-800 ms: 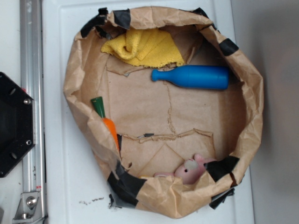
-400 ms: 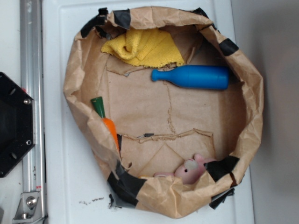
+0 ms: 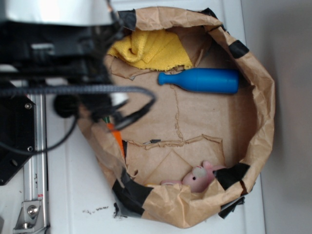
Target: Grab the yellow cloth.
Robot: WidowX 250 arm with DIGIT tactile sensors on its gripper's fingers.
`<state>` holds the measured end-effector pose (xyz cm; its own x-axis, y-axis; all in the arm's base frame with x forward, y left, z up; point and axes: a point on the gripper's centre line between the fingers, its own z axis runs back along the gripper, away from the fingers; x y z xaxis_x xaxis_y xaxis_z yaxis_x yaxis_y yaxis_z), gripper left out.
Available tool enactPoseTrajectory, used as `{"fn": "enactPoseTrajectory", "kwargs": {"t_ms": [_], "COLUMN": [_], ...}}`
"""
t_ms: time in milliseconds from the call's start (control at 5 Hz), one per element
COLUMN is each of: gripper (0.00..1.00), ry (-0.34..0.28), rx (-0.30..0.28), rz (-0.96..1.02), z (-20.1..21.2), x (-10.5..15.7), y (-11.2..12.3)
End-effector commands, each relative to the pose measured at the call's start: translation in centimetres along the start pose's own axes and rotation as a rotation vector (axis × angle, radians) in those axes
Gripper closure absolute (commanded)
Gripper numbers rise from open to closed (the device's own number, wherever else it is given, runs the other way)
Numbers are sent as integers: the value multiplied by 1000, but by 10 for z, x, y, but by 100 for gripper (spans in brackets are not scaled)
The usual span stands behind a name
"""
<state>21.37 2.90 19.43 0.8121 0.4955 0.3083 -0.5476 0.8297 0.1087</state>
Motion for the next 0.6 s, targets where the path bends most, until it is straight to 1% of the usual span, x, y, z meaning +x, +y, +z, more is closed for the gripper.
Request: {"fn": "enactPoseTrajectory", "kwargs": {"t_ms": [0, 200, 400], "gripper": [0, 0, 0], "ry": [-182, -140, -104], "rx": [31, 77, 163], "rz": [513, 765, 847], "z": [-65, -101, -137], "x": [32, 25, 10], "y": [1, -7, -15]}}
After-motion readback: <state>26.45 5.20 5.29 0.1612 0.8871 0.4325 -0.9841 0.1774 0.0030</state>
